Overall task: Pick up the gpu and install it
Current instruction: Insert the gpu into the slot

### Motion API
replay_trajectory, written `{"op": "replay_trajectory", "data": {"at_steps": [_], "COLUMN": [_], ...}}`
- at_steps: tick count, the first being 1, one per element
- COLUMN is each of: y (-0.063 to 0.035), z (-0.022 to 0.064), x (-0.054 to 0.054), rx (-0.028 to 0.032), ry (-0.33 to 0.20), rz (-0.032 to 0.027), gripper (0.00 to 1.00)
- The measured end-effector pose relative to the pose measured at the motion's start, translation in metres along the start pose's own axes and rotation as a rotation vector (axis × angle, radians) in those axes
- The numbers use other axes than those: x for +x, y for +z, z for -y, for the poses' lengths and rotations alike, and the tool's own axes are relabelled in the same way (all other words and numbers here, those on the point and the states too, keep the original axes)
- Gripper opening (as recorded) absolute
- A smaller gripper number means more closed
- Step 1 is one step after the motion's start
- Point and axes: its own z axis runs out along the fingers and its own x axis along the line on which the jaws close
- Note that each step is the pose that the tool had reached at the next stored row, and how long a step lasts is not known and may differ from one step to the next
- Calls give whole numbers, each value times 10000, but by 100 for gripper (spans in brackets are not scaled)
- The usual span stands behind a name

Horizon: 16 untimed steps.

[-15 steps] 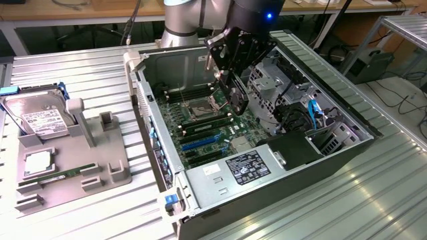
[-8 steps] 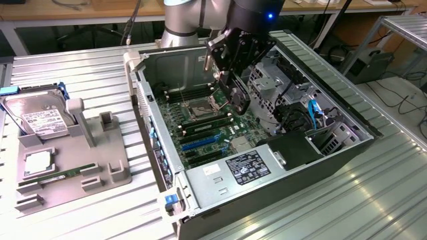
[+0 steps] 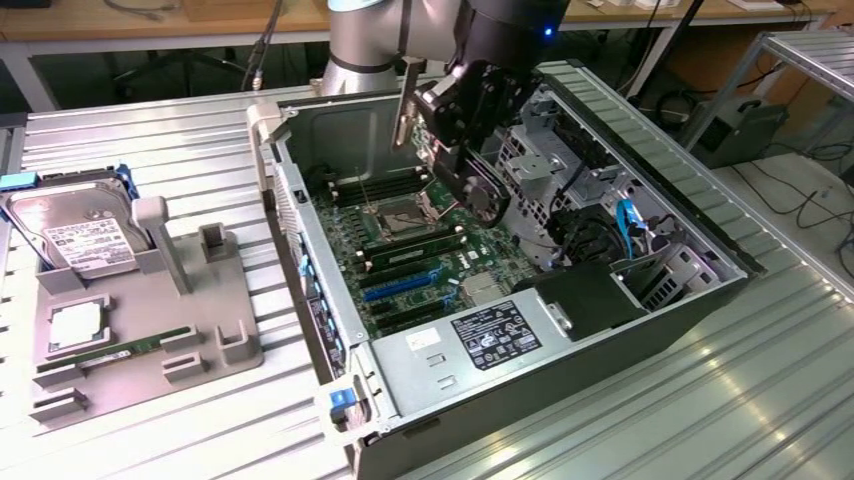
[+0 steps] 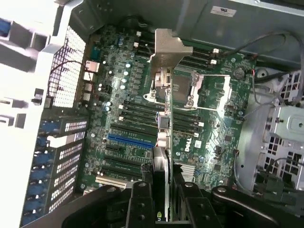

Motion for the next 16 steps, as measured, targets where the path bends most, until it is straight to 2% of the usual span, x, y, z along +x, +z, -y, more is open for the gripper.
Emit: {"op": "replay_trajectory", "data": {"at_steps": [3, 5, 13, 16], "y": [2, 6, 22, 34], "z": [0, 0, 1, 2], "x": [0, 0, -1, -1], "rx": [5, 18, 52, 69], "ry": [-537, -1279, -2810, -3649], "rz": [-25, -41, -49, -57], "gripper": [26, 26, 26, 26]}}
